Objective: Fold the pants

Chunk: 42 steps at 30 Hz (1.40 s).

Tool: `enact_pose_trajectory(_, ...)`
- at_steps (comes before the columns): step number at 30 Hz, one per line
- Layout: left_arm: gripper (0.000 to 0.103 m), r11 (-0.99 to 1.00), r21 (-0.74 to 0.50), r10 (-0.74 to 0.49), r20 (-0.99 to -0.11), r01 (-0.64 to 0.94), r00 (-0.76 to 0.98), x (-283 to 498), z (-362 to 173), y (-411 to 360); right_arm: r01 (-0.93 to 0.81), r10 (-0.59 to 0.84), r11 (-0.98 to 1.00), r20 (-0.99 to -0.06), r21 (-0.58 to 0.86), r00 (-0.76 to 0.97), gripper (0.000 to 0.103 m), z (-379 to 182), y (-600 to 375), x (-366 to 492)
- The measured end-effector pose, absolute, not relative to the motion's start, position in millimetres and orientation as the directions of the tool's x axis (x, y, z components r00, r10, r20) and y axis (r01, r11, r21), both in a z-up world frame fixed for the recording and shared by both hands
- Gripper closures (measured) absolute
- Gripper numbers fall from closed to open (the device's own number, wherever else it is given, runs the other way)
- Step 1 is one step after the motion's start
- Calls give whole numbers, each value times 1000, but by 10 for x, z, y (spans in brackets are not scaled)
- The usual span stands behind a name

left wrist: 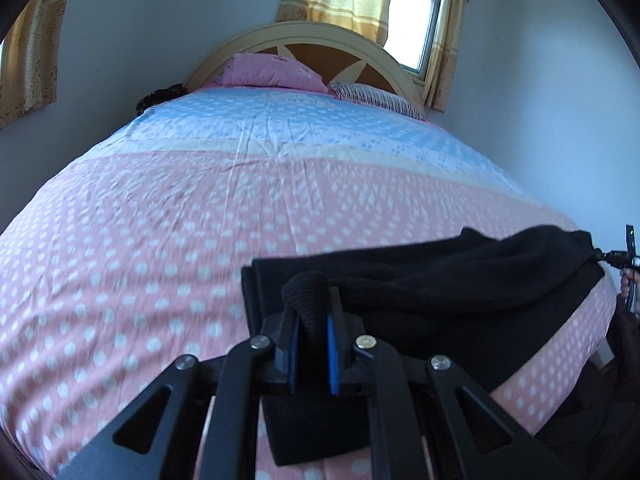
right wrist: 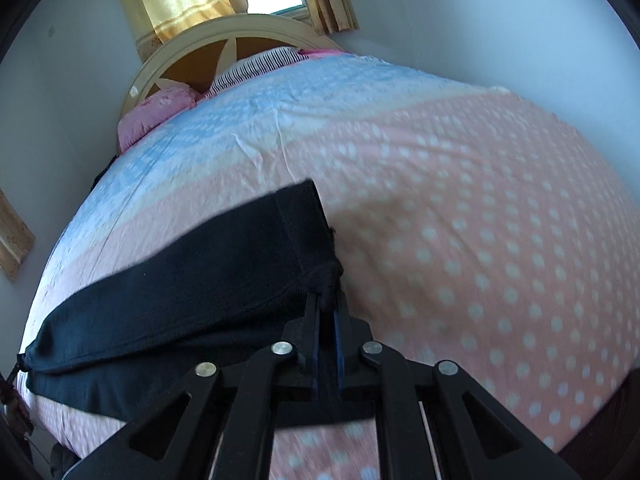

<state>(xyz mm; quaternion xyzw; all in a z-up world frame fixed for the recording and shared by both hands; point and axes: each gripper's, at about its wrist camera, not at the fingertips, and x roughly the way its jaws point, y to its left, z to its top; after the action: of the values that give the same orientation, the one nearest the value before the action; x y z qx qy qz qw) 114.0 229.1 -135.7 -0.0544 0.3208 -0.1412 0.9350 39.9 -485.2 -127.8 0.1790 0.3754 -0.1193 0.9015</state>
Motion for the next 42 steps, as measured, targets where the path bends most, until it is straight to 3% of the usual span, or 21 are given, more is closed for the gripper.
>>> enact_pose_trajectory(1, 91, 955, -186, -298, -578, 233, 760, 1096, -1364, 2283, 345, -81, 912, -728, 222, 681, 92, -1278, -4834, 366)
enact_pose_trajectory(4, 90, 954, -183, -298, -566, 236, 768, 1061, -1324, 2290, 399, -194, 913, -767, 88, 612, 60, -1205, -4734, 282)
enact_pose_trajectory(8, 90, 958, -142, -286, -559, 249, 778, 1046, -1247, 2259, 384, -307, 922, -703, -52, 641, 59, -877, -4353, 77)
enact_pose_trajectory(11, 90, 959, -122, -278, -562, 254, 779, 1057, -1236, 2243, 172, -204, 978, -688, -116, 696, 56, -750, -3654, 137)
enact_pose_trajectory(17, 90, 960, -111, -272, -565, 255, 779, 1043, -1240, 2241, -222, -78, 930, -748, -293, 659, 56, -1140, -2219, 495)
enact_pose_trajectory(24, 90, 960, -106, -275, -561, 261, 781, 1075, -1232, 2217, -375, -87, 821, -744, -430, 662, 56, -1490, -1437, 905)
enact_pose_trajectory(25, 90, 959, -107, -276, -559, 262, 782, 1085, -1226, 2217, -373, -87, 820, -738, -435, 669, 56, -1494, -1420, 928)
enact_pose_trajectory(28, 90, 957, -106, -281, -552, 268, 785, 1098, -1183, 2226, -391, -67, 814, -739, -429, 671, 100, -1406, -1415, 1027)
enact_pose_trajectory(33, 90, 945, -121, -322, -507, 304, 800, 992, -1009, 2301, -426, -30, 788, -719, -444, 694, 101, -1172, -1369, 732)
enact_pose_trajectory(38, 90, 937, -126, -340, -550, 327, 763, 880, -1244, 2310, -437, -64, 779, -750, -449, 658, 101, -1442, -1422, 652)
enact_pose_trajectory(40, 87, 938, -125, -334, -570, 323, 751, 859, -1348, 2299, -440, -62, 787, -765, -432, 641, 101, -1562, -1443, 696)
enact_pose_trajectory(42, 77, 940, -137, -331, -576, 311, 747, 817, -1404, 2345, -441, -64, 784, -762, -438, 644, 100, -1557, -1427, 708)
